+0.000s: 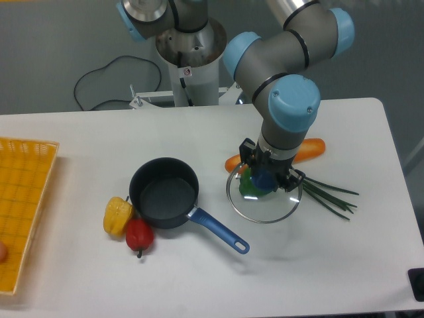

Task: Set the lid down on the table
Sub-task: 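Carry the glass lid away from the green pepper toward the chives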

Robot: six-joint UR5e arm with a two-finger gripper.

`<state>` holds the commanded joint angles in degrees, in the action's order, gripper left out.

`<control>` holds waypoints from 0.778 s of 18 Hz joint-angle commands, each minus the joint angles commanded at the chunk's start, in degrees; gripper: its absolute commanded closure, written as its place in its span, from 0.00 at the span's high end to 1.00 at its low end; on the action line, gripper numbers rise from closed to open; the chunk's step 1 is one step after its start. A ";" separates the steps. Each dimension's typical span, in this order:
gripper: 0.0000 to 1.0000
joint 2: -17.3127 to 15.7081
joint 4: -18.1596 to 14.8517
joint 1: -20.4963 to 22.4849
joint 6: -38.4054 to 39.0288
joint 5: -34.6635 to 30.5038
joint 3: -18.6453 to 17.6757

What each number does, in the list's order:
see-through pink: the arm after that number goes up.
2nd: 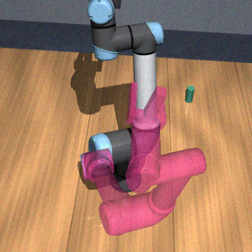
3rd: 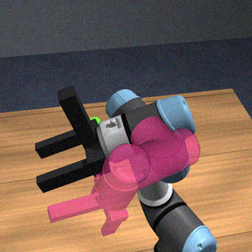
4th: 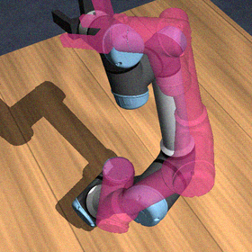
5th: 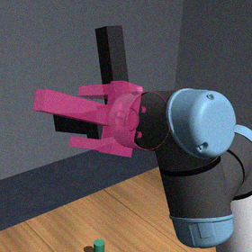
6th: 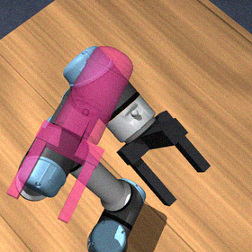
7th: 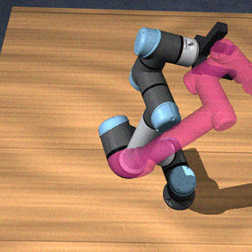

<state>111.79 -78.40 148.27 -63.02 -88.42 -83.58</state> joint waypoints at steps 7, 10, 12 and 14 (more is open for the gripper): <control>0.48 0.71 1.49 1.67 1.94 0.44 0.09; 0.48 1.32 1.76 2.20 2.21 0.35 -0.09; 0.48 1.76 2.63 2.29 2.46 0.35 0.00; 0.48 2.11 3.78 2.37 2.64 0.53 0.09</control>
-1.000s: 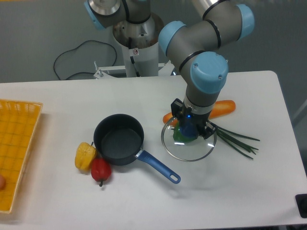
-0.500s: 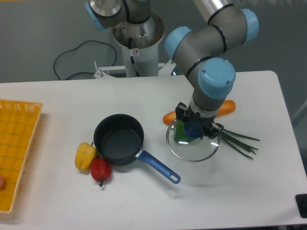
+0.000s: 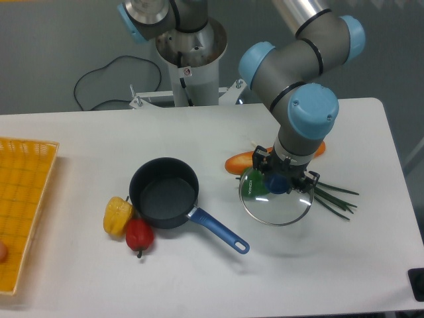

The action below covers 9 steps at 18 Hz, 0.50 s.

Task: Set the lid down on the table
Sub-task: 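Carry the glass lid away from the green pepper toward the chives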

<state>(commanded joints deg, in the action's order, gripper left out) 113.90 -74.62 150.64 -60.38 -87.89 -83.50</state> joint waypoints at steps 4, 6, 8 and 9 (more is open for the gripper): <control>0.48 1.67 2.37 -0.09 3.77 0.09 0.70; 0.48 2.63 3.86 -0.09 7.80 0.00 0.70; 0.48 3.51 4.66 -0.09 11.85 0.00 0.70; 0.48 3.87 4.92 -0.26 12.91 -0.09 0.70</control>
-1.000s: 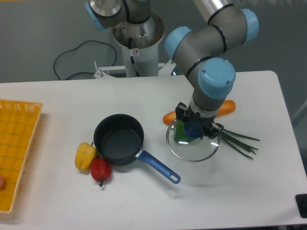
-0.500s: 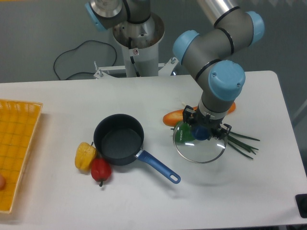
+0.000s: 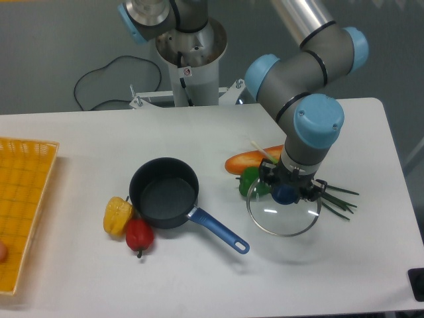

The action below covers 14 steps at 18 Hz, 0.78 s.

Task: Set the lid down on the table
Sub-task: 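Carry the glass lid away from the green pepper toward the chives, then lower the glass lid onto the table beside the saucepan handle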

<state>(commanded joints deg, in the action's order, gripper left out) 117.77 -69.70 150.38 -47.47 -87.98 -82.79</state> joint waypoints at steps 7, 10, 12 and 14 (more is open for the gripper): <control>0.48 2.90 2.28 -1.93 0.19 0.09 0.26; 0.49 4.04 3.51 -2.29 0.27 0.09 0.52; 0.49 4.57 3.69 -2.46 0.10 0.17 0.88; 0.49 5.10 3.69 -2.55 0.10 0.35 1.49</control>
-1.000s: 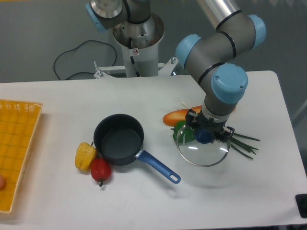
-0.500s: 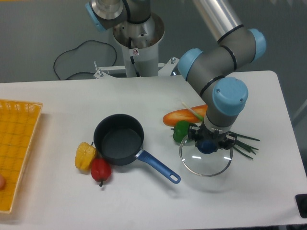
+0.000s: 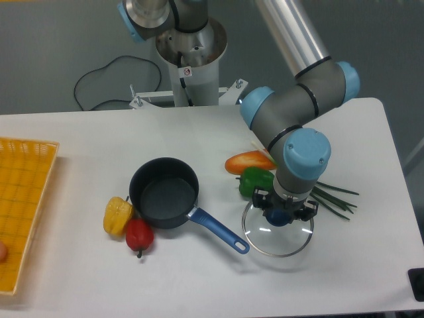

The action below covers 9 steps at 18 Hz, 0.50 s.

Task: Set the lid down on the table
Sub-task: 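Lower the glass lid onto the table beside the saucepan handle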

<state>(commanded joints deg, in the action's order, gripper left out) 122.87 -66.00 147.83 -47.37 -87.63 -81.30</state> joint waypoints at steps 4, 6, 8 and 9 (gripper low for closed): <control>0.49 0.36 0.00 -0.52 -0.17 0.62 0.00; 0.49 0.53 0.09 -1.14 -0.35 0.62 -0.43; 0.49 0.53 0.09 -1.41 -0.70 0.62 -0.52; 0.49 0.53 0.09 -1.58 -0.62 0.62 -0.61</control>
<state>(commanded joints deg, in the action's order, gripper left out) 123.40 -65.92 146.25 -47.99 -87.01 -81.91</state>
